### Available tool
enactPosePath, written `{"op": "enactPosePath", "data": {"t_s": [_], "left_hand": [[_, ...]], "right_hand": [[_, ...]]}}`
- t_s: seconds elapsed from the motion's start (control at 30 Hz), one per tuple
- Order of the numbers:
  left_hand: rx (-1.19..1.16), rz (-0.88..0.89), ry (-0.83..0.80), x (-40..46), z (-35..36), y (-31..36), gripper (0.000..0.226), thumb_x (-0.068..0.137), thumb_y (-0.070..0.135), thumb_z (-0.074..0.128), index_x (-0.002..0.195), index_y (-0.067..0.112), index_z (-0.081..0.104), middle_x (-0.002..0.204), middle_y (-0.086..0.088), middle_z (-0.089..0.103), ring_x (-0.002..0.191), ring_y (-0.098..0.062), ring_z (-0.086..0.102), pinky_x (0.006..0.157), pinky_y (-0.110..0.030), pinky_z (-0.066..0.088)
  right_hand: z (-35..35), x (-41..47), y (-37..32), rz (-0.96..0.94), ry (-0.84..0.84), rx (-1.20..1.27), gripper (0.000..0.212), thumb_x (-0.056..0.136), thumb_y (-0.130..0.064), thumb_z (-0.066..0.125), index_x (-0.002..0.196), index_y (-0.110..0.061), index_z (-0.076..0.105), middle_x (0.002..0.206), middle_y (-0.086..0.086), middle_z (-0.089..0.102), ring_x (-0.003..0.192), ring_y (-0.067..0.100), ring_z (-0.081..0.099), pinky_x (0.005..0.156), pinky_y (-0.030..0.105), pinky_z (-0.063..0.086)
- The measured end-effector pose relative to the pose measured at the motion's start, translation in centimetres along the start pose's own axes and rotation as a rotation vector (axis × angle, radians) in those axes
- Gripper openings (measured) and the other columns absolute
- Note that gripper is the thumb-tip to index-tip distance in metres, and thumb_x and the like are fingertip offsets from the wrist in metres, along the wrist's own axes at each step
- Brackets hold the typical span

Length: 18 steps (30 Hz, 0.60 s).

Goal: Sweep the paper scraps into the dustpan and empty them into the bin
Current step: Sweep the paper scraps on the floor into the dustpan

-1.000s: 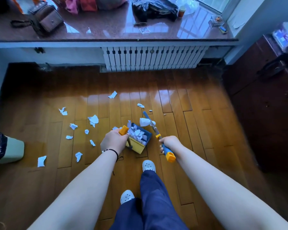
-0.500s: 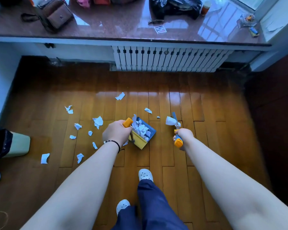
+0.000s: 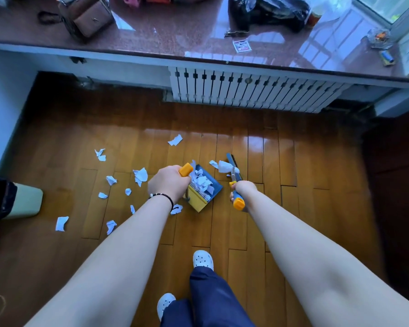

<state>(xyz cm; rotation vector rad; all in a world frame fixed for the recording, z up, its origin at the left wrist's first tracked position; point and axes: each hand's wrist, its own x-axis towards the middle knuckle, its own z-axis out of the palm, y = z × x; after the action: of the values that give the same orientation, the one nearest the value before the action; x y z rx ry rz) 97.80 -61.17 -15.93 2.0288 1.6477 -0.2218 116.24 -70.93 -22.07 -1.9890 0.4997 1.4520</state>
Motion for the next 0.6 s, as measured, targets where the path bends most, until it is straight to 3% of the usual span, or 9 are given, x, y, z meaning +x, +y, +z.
{"op": "enactPosePath", "data": {"t_s": [0.23,0.5,0.6], "left_hand": [[-0.016,0.017,-0.022,0.7,-0.1,0.4,0.024,0.091,0.045,0.055,0.081,0.025,0.064,0.068,0.004,0.063,0.062,-0.018,0.060,0.054,-0.023,0.043],[-0.052,0.026,-0.009,-1.0,-0.5,-2.5,0.031,0.092,0.050,0.055,0.076,0.025,0.060,0.069,0.006,0.063,0.066,-0.020,0.061,0.062,-0.029,0.054],[-0.077,0.044,-0.003,-2.1,-0.5,-4.5,0.025,0.094,0.050,0.054,0.080,0.030,0.059,0.069,0.008,0.060,0.066,-0.017,0.058,0.059,-0.026,0.050]], "right_hand": [[0.6,-2.3,1.9,-0.065,-0.167,-0.379,0.006,0.097,-0.005,0.049,0.091,-0.005,0.052,0.068,0.012,0.051,0.045,0.018,0.049,0.043,0.025,0.045],[-0.3,-5.6,4.6,-0.132,-0.163,-0.449,0.008,0.097,-0.010,0.050,0.090,-0.007,0.054,0.069,0.010,0.052,0.048,0.018,0.051,0.042,0.022,0.045],[-0.4,-6.6,5.8,-0.112,-0.150,-0.445,0.009,0.097,-0.012,0.051,0.090,-0.007,0.054,0.070,0.009,0.053,0.046,0.018,0.052,0.042,0.022,0.045]]}}
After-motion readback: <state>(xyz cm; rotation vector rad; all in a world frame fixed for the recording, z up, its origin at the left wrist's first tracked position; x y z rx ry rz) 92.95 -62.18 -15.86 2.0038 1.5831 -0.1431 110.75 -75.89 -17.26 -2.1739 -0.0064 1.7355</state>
